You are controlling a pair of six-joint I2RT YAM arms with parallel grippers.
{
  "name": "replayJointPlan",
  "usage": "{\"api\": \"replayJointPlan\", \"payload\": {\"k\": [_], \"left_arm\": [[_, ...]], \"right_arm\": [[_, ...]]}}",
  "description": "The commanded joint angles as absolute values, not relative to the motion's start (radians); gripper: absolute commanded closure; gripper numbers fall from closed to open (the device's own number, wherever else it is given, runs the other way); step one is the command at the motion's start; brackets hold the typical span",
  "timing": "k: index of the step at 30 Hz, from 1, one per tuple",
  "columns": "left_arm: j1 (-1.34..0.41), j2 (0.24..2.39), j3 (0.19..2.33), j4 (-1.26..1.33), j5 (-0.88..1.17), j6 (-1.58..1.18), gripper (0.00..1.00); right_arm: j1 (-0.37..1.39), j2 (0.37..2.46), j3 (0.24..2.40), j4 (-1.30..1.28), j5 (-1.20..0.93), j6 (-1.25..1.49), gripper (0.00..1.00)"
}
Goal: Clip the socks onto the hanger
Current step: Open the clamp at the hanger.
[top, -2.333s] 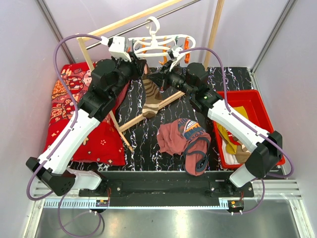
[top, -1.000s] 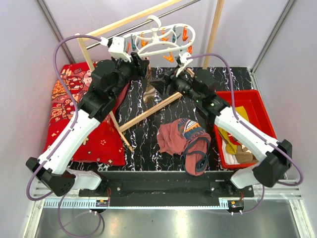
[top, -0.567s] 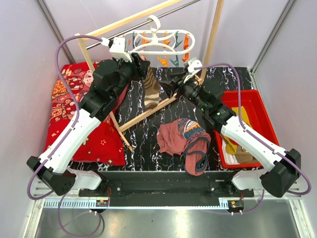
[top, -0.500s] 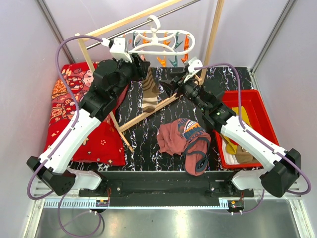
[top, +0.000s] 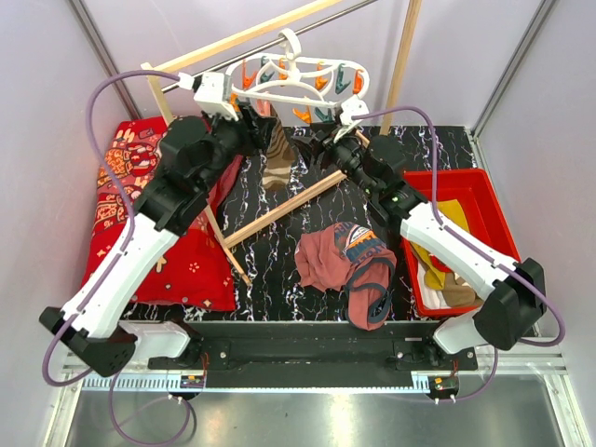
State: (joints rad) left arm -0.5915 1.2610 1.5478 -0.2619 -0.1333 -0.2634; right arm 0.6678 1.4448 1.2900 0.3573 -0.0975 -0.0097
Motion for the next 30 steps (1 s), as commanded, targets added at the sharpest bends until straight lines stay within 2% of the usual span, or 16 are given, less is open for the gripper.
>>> {"api": "replayJointPlan", "payload": {"k": [1,14,18,30], "left_arm": [[-0.592,1.198,1.565,-0.235,-0.094,-0.276,0.48],[-0.592,1.265,1.618,-0.219,-0.005,-0.336,0.48],[-0.594,1.29,1.632,-0.218,0.028,-0.347,0.48],[-0.594,1.322,1.66,-0.212,0.04,-0.377,0.48]], "right_arm": [[0.635,1.454,1.336,0.442,-0.098,0.02,0.37],[0.592,1.509,1.407,0.449,-0.245,0.074,0.35],[0.583,1.519,1.419,0.449,-0.285,0.08,0.4],[0.58,1.511,1.408,0.43,-0.337,0.084,0.69]]}}
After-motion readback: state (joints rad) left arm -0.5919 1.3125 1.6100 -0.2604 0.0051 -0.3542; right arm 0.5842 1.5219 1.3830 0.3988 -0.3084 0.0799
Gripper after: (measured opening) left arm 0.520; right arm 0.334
